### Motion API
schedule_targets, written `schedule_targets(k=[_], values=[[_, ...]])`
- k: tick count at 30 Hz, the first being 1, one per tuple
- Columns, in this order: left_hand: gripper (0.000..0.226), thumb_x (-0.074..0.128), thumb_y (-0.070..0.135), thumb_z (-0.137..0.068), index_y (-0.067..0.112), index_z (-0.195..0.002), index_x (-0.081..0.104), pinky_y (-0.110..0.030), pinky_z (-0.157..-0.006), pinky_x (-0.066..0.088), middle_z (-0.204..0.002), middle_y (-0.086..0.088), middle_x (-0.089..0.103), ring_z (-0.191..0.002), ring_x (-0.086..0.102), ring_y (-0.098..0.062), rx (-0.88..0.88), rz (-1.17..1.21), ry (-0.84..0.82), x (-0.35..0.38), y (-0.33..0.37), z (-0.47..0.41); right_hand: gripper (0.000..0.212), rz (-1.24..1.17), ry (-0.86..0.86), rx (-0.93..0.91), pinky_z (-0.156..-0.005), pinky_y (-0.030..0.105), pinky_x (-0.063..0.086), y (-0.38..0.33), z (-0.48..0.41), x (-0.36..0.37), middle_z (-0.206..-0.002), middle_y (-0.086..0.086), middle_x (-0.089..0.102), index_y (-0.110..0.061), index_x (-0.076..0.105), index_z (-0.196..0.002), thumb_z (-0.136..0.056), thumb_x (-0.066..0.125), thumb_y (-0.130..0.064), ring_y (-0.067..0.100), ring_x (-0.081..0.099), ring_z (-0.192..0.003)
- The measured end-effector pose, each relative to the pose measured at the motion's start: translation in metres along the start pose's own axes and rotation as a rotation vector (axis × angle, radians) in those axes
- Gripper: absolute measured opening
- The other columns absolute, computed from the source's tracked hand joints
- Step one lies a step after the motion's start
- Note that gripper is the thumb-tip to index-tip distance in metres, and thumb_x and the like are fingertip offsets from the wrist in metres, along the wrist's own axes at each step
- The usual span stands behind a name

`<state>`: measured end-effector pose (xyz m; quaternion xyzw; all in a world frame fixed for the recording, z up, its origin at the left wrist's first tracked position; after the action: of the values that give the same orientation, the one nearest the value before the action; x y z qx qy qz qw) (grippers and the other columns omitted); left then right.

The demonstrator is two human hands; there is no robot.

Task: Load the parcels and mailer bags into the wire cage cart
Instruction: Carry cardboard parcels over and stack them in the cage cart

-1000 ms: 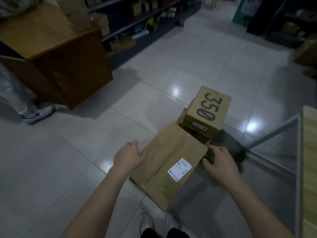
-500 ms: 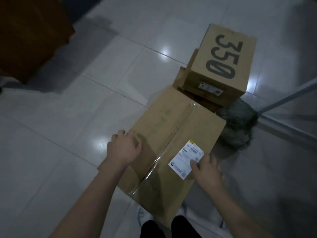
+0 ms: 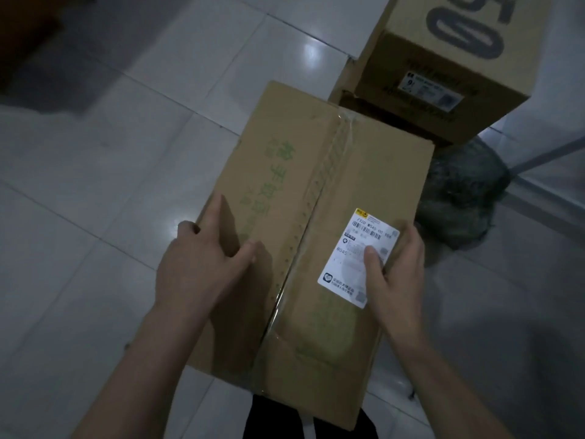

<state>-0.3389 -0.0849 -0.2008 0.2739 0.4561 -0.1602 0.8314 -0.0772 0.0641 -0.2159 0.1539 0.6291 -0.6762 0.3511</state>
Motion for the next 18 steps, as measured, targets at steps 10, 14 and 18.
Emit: schedule_targets(k=[10,14,18], values=[[0.106,0.051,0.090,-0.063,0.060,-0.149,-0.003,-0.037,-0.079,0.049,-0.116,-0.003,0.043,-0.099,0.059,-0.031,0.230,-0.029,-0.100,0.008,0.011,-0.007,0.065,0.003,-0.052,0.191,-0.090,0.036,0.049,0.010,0.005,-0.009,-0.127,-0.009,0.061,-0.025,0.026,-0.147,-0.095,0.057,-0.049,0.011,0.063,-0.107],[0.115,0.047,0.098,-0.055,0.056,-0.150,-0.003,-0.033,-0.071,0.041,-0.104,0.001,0.038,-0.092,0.058,-0.029,0.250,-0.109,-0.081,-0.009,0.029,0.004,0.105,0.025,-0.110,0.187,-0.103,0.047,0.049,0.003,0.005,-0.024,-0.139,-0.012,0.055,-0.036,0.014,-0.153,-0.072,0.069,-0.073,0.016,0.056,-0.126],[0.113,0.040,0.098,-0.056,0.051,-0.152,0.004,-0.036,-0.072,0.041,-0.098,-0.002,0.039,-0.090,0.058,-0.033,0.247,-0.214,-0.005,-0.059,0.060,0.032,0.112,0.080,-0.161,0.131,-0.099,0.047,0.052,-0.028,0.012,-0.063,-0.134,-0.016,0.058,-0.039,0.025,-0.150,-0.058,0.071,-0.082,0.013,0.061,-0.117]])
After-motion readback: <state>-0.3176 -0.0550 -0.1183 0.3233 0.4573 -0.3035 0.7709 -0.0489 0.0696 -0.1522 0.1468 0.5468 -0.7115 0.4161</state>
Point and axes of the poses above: each hand's wrist, its own z-axis away from the middle knuckle, its own x-axis out of the palm, y = z × x, the point moved 6 cm from there along -z, towards the middle knuckle
